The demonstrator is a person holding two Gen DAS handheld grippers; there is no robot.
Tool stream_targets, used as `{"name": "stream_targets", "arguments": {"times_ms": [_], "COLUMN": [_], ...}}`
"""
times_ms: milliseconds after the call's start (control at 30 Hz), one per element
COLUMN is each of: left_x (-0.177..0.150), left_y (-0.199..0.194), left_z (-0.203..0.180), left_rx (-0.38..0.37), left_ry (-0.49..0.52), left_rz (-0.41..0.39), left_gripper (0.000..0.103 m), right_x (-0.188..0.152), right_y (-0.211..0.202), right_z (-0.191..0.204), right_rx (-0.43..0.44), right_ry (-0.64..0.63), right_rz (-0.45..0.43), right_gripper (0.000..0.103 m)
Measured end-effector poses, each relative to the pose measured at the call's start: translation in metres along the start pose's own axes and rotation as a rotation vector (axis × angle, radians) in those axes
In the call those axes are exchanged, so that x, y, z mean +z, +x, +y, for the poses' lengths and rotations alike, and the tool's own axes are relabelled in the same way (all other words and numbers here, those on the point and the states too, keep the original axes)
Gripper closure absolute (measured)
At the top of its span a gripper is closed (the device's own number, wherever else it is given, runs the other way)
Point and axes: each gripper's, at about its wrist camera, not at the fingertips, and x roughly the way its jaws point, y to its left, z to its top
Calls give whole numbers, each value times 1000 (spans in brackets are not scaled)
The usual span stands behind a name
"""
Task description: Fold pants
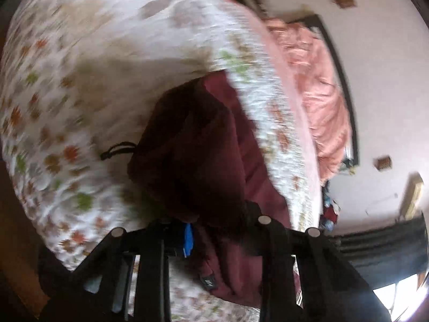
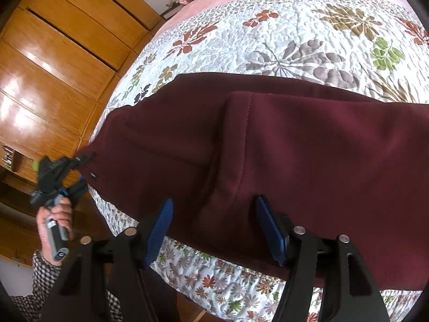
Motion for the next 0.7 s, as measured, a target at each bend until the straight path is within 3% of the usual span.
{"name": "stream_targets", "arguments": {"times_ms": [100,233,333,533,700], "left_x": [-1,-4,-6,-22,-44], "left_y": [5,-6,-18,-28,-31], "left_z": [22,11,-16,-78,-112], "left_rx": [-10,-50,-130,-223,-259], "left_ry": [-54,-9,73,239,366], "left_rz": [19,-13,-51,-75,-75], "left_gripper": [79,81,81,81,81], "right_x": [2,3,2,-3,-11], "right_y": [1,-7,-28,-67,-88], "right_z": [0,-2,-7,-25,-50], "right_rx": [0,30,84,33,7], "right_ry": [5,37,65,95,148], "right_rz": [4,-18,-81,-160,-200], "right_gripper": [38,38,37,36,35]}}
